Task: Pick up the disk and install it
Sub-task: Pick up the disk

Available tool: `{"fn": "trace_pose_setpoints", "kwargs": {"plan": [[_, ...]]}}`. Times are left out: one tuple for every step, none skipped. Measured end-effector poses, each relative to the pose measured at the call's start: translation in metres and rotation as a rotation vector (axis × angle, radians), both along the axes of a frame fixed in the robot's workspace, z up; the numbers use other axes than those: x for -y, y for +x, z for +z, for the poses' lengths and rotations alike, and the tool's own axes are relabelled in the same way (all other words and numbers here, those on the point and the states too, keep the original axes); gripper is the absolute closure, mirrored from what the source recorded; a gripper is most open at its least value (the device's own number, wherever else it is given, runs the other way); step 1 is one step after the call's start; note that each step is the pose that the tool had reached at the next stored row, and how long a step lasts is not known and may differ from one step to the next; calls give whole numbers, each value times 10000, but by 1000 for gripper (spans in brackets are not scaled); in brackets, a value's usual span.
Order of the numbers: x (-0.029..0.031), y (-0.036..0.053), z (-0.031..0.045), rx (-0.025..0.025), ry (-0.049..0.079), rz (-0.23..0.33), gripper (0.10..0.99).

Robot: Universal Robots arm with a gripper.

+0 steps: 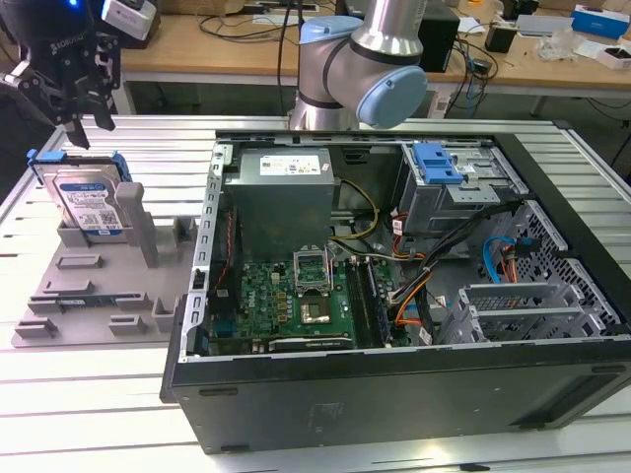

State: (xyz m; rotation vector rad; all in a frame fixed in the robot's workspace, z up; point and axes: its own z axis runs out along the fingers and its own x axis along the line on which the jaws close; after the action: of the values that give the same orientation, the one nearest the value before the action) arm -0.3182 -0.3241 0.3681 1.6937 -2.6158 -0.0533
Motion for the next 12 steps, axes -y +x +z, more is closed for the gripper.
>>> {"fn": "trace_pose_setpoints", "kwargs": {"plan": [[0,0,-1,0,0,174,604],[0,0,-2,9,0,593,604],[0,0,-4,26,-1,928,604],[0,0,-7,47,-1,1343,604],[0,0,-9,62,-2,1605,604],[0,0,-10,73,-2,1792,604],[0,0,-11,89,-2,2125,604],[0,0,-12,103,-2,2436,604],[0,0,-13,111,-2,2620,604],[0,0,-13,118,-2,2800,604],[0,0,-14,131,-1,3138,604],[0,0,-15,139,-2,3333,604]]}}
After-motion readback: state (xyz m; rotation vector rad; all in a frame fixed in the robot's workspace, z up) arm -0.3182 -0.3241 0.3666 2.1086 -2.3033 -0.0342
